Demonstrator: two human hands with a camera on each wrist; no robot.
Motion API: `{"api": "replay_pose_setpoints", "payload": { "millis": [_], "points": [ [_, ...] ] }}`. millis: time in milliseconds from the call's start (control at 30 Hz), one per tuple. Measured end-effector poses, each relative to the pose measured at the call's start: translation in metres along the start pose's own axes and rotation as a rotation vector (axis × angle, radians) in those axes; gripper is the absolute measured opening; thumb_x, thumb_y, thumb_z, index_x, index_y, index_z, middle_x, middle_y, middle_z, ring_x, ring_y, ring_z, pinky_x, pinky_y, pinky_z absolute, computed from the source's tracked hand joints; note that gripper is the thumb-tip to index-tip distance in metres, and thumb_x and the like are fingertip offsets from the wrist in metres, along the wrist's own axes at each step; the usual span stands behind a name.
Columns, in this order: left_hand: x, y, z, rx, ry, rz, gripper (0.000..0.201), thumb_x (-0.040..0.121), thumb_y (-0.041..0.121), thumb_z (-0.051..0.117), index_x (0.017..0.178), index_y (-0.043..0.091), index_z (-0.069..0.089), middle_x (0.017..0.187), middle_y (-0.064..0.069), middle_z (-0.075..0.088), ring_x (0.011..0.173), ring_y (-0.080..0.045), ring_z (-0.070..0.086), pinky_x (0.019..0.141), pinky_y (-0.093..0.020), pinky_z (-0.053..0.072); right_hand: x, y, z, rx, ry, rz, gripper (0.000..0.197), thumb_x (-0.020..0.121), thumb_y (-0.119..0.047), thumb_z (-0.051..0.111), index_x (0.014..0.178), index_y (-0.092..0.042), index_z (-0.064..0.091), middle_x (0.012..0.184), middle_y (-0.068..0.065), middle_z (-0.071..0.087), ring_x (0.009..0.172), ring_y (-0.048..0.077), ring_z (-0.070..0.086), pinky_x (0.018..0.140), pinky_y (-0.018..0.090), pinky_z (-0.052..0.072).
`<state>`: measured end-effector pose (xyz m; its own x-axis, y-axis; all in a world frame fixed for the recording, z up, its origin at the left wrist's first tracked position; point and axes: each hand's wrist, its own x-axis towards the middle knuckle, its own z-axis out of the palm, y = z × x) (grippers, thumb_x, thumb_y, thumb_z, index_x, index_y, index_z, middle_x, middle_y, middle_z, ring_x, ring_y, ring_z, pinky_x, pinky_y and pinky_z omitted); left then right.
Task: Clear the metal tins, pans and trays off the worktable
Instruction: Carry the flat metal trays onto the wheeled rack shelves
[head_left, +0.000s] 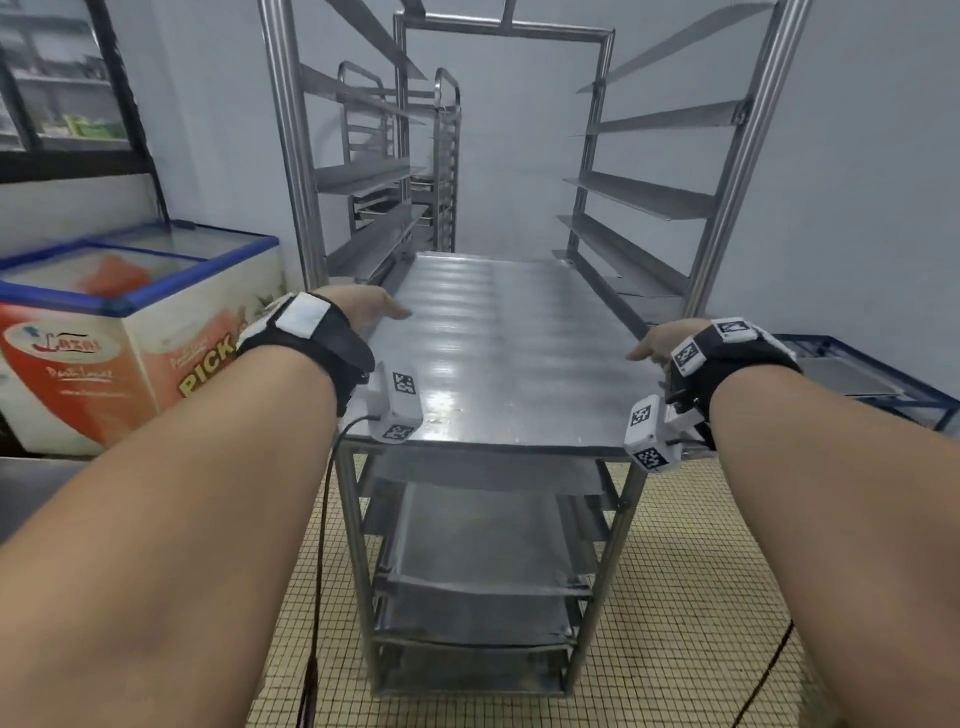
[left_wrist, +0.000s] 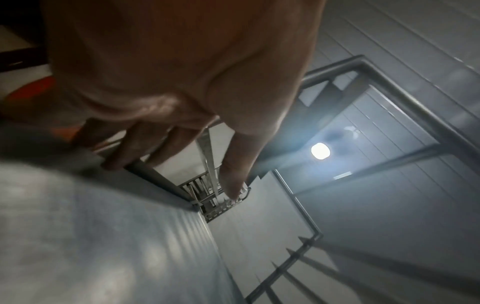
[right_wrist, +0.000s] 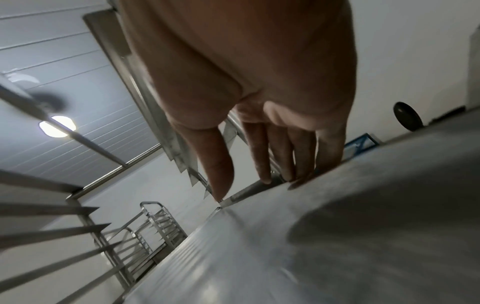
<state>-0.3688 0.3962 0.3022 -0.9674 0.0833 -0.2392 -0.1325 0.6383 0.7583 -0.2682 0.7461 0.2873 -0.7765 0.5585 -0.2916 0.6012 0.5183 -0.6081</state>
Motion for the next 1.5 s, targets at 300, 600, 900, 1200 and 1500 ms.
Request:
{"api": "replay_pose_setpoints", "payload": {
  "millis": [300,600,900,1200,1500],
  "points": [
    [-0.098,-0.041,0.028,0.579,-0.192,0.268,0.109,0.052,0.075,0.083,0.141,0.019,0.055,0.138,-0.003,0.059,0.121,-0.027,0.059,0.102,-0.042,0.049,-0.105,0.034,0.031,-0.204,-0.017,-0.392,0.093,0.055,-0.069,0.082,0.129,-0.015,0.064,0.129,0.0,0.065,0.108,0.018,0.061,0.092,0.031,0.045],
    [-0.086,-0.087,0.066,0.912,0.189,0.584,0.046,0.082,0.023,0.067,0.127,0.031,0.058,0.099,0.002,0.062,0.095,-0.025,0.06,0.093,-0.056,0.051,-0.114,0.064,0.076,-0.536,0.242,-0.713,0.06,0.075,-0.028,0.083,0.13,-0.018,0.063,0.133,-0.003,0.061,0.123,0.02,0.057,0.104,0.028,0.043],
    [-0.04,-0.071,0.066,0.922,0.213,0.594,0.057,0.083,0.018,0.064,0.136,0.038,0.053,0.11,0.001,0.066,0.102,-0.026,0.063,0.086,-0.047,0.056,-0.06,0.05,0.095,-0.603,0.403,-0.701,0.036,0.068,-0.01,0.066,0.103,-0.015,0.067,0.104,-0.002,0.07,0.094,0.026,0.065,0.079,0.041,0.057],
    [0.017,-0.044,0.072,0.885,0.235,0.573,0.069,0.078,0.017,0.064,0.14,0.043,0.051,0.117,0.002,0.068,0.106,-0.028,0.063,0.091,-0.049,0.054,0.01,0.025,0.094,-0.598,0.473,-0.709,0.028,0.067,-0.011,0.061,0.093,-0.021,0.066,0.087,-0.005,0.069,0.079,0.024,0.064,0.072,0.034,0.056],
    [0.071,-0.025,0.075,0.889,0.256,0.581,0.074,0.076,0.014,0.06,0.144,0.043,0.049,0.121,0.004,0.067,0.11,-0.028,0.062,0.089,-0.042,0.054,0.053,0.0,0.088,-0.623,0.5,-0.704,0.015,0.062,-0.01,0.059,0.072,-0.018,0.051,0.069,-0.002,0.056,0.065,0.025,0.053,0.058,0.025,0.033]
  ]
}}
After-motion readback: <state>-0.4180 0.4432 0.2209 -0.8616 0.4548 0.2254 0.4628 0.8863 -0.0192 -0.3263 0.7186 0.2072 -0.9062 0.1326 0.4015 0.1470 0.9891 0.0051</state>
